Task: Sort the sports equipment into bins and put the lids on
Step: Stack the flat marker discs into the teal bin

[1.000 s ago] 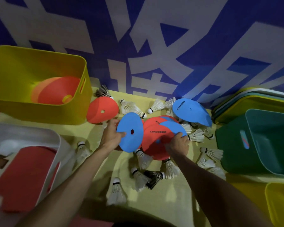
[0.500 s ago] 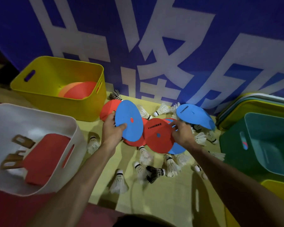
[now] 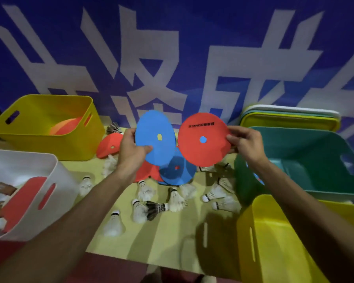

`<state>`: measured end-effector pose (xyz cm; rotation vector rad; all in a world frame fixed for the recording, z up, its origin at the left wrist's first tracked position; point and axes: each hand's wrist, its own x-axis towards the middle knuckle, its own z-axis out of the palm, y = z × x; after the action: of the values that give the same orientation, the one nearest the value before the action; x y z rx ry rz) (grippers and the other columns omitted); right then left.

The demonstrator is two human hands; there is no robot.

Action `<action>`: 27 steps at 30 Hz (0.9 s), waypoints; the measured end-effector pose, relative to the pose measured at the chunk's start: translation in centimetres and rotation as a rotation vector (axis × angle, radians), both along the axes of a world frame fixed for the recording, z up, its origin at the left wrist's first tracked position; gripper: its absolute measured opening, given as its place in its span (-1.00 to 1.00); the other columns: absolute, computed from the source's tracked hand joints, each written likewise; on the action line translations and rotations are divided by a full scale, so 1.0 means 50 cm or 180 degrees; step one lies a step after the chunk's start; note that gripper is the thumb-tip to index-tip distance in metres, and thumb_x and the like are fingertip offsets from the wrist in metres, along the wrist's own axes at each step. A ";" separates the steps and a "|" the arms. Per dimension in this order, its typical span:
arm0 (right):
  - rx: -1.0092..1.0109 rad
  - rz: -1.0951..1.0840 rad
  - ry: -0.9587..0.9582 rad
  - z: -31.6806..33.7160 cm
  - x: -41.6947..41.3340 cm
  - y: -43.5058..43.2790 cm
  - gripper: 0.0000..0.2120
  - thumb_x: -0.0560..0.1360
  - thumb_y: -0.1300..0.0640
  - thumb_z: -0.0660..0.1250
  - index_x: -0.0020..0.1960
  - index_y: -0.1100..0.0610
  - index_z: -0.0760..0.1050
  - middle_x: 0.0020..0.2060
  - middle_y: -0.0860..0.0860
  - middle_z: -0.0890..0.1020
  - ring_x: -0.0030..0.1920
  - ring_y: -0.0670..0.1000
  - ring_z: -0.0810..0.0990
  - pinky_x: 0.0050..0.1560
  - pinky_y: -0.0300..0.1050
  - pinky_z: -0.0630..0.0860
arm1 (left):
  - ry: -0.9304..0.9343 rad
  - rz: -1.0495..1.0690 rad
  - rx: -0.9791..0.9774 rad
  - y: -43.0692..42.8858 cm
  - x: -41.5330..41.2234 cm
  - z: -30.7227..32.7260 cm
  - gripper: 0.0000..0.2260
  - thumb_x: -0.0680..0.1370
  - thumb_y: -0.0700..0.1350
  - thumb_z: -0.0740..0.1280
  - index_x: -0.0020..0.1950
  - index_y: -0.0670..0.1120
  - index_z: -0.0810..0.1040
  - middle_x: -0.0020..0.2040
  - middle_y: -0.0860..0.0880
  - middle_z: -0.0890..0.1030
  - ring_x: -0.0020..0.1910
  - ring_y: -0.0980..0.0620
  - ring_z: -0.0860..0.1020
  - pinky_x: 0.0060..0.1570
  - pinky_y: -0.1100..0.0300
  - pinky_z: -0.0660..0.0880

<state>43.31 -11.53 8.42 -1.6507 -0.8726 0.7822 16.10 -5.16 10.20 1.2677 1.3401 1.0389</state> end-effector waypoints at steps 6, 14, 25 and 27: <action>0.0196 -0.0510 0.0466 0.010 0.136 -0.117 -0.73 0.52 0.41 0.25 0.17 0.26 0.55 -0.20 0.09 0.61 -0.35 -0.05 0.56 -0.42 -0.18 0.58 | -0.0178 -0.0079 -0.0260 -0.060 0.141 -0.002 -0.62 0.44 -0.38 0.38 0.13 -0.03 0.38 0.15 -0.07 0.55 0.11 -0.11 0.54 -0.06 -0.02 0.56; -0.0202 -0.1283 0.0387 -0.012 0.318 -0.229 -0.74 0.53 0.36 0.26 0.20 0.25 0.54 -0.04 0.14 0.63 -0.19 0.10 0.63 -0.32 -0.07 0.65 | -0.0081 -0.0138 -0.0505 -0.137 0.285 -0.036 -0.62 0.51 -0.37 0.32 0.28 -0.13 0.38 0.13 -0.03 0.50 0.14 -0.09 0.50 -0.01 -0.01 0.51; -0.1436 -0.0442 -0.0724 -0.154 0.424 -0.145 -0.76 0.46 0.29 0.33 0.09 0.17 0.64 -0.03 0.16 0.67 -0.08 0.15 0.66 -0.02 0.08 0.64 | -0.0258 -0.0108 -0.0544 -0.153 0.356 -0.057 -0.62 0.52 -0.40 0.30 0.23 -0.04 0.41 0.04 0.07 0.53 0.09 0.02 0.50 0.04 0.08 0.48; -0.1675 -0.0213 -0.0839 -0.179 0.425 -0.121 -0.76 0.46 0.31 0.32 0.08 0.18 0.64 -0.05 0.18 0.68 -0.04 0.18 0.67 0.04 0.12 0.61 | -0.0100 -0.0020 -0.0560 -0.144 0.356 -0.062 -0.60 0.51 -0.39 0.32 0.30 -0.10 0.42 0.10 0.01 0.53 0.10 -0.02 0.49 0.05 0.04 0.49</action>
<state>64.55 -17.56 -0.51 -2.2757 -0.8286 0.8023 33.88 -12.35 7.08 1.1194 1.3710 0.9119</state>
